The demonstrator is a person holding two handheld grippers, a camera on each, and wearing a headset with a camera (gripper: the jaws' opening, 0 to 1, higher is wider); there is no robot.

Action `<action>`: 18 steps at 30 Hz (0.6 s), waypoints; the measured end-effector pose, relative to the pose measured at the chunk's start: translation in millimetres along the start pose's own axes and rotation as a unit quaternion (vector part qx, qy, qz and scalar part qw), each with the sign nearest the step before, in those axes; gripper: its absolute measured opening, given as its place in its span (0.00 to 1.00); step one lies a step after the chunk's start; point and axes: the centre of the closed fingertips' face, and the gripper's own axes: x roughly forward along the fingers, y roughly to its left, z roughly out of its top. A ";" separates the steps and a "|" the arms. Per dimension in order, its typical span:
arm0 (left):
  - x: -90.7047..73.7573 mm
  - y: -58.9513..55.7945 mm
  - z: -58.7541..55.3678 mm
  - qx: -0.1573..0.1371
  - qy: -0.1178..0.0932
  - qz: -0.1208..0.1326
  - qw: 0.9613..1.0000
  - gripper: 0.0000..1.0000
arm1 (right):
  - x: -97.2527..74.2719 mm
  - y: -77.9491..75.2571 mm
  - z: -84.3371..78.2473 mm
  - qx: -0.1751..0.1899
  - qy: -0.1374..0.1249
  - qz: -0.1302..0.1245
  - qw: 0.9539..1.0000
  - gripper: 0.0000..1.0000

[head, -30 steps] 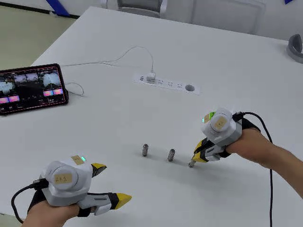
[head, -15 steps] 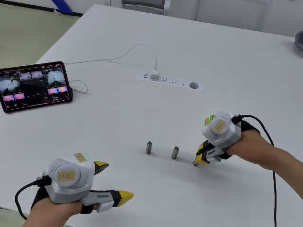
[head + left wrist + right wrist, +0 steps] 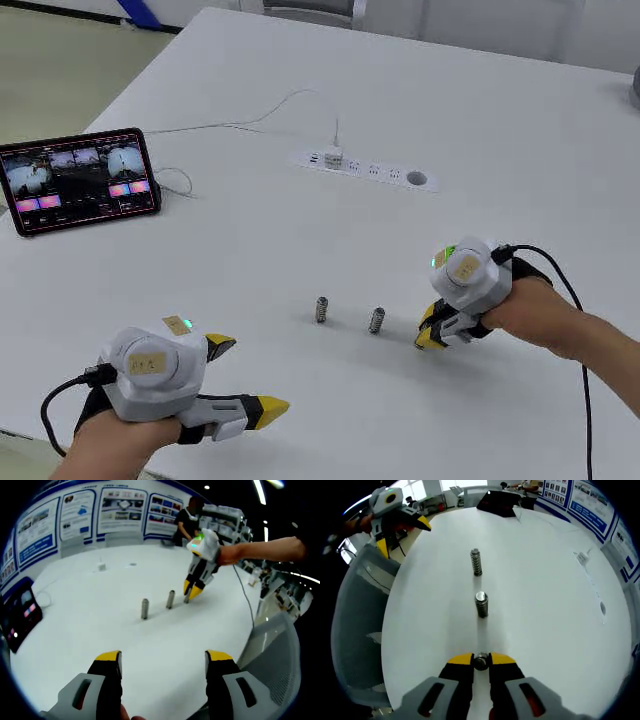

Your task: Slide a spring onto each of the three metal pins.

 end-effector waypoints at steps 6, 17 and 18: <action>0.6 0.3 3.1 0.001 -0.002 0.001 1.000 0.70 | 3.1 4.4 -2.7 0.002 0.005 0.002 1.000 0.18; 0.0 2.8 8.9 -0.001 -0.004 0.005 1.000 0.73 | -9.0 3.5 -8.5 0.031 -0.007 -0.007 0.999 0.34; 0.0 2.7 9.9 -0.003 -0.006 0.004 1.000 0.73 | -10.5 3.7 -8.6 0.040 -0.013 -0.007 0.999 0.37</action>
